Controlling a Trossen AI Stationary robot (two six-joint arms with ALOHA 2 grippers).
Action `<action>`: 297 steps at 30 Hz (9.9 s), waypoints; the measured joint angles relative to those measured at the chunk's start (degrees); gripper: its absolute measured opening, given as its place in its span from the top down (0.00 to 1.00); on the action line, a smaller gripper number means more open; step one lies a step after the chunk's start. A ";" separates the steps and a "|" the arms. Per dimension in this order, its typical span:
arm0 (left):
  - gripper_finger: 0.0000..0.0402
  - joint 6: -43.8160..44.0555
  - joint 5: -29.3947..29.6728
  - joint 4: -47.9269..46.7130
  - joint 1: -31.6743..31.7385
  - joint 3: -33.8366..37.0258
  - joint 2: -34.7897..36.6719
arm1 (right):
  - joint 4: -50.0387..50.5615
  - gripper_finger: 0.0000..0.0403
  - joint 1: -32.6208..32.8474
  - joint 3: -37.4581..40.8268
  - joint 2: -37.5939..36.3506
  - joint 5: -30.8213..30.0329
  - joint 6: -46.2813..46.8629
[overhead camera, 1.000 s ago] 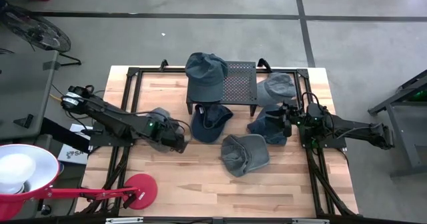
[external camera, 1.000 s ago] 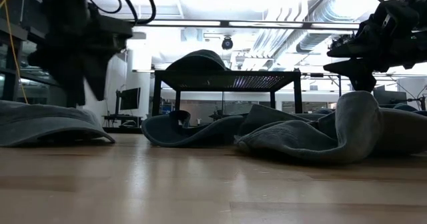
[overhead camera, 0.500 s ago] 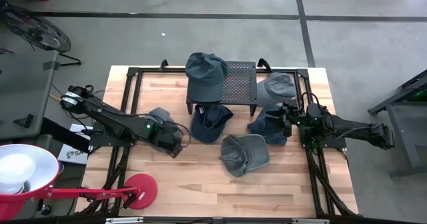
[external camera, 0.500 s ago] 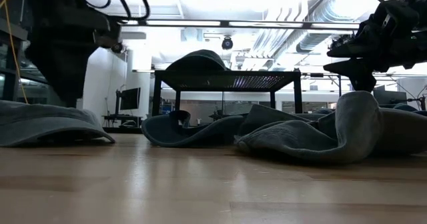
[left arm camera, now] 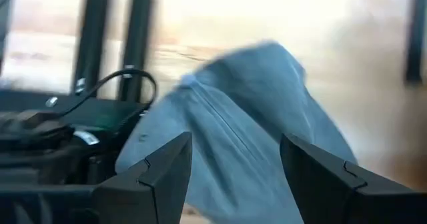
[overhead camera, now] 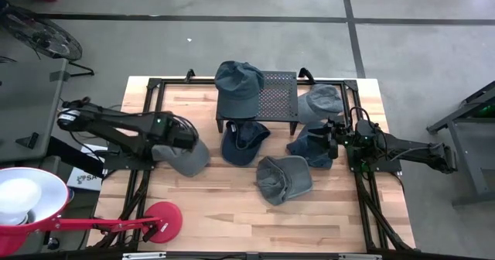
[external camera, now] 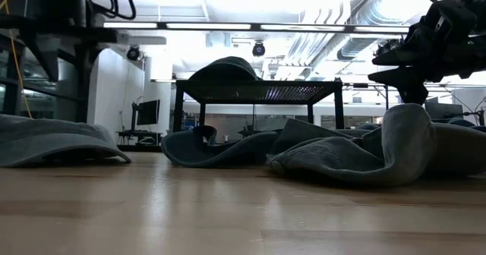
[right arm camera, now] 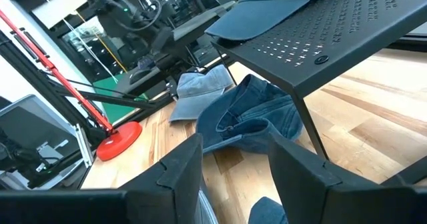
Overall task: Pick & Place hat
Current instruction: Put the bottom left gray cap on the shelf
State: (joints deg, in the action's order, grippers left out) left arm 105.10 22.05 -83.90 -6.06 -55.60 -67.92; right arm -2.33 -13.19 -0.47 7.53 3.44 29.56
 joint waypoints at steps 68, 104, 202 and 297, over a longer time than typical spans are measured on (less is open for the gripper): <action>0.97 -3.84 -17.68 27.07 1.79 7.96 -19.89 | -0.03 0.60 -0.01 0.00 0.00 0.00 0.02; 0.97 -44.07 7.02 20.83 -21.53 -24.81 -19.75 | -29.68 0.60 0.11 0.00 0.00 9.08 20.04; 0.97 -145.69 58.48 63.35 -14.54 -34.92 -19.75 | 30.84 0.60 0.07 -103.71 78.03 9.44 -10.02; 0.49 -98.58 -4.82 46.84 0.81 -34.90 -9.77 | 38.03 0.95 4.78 -103.69 74.88 34.45 -17.64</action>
State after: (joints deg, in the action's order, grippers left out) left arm 6.52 17.23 -37.06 -5.25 -90.50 -77.70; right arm 35.70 -8.41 -104.16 82.41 37.89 11.92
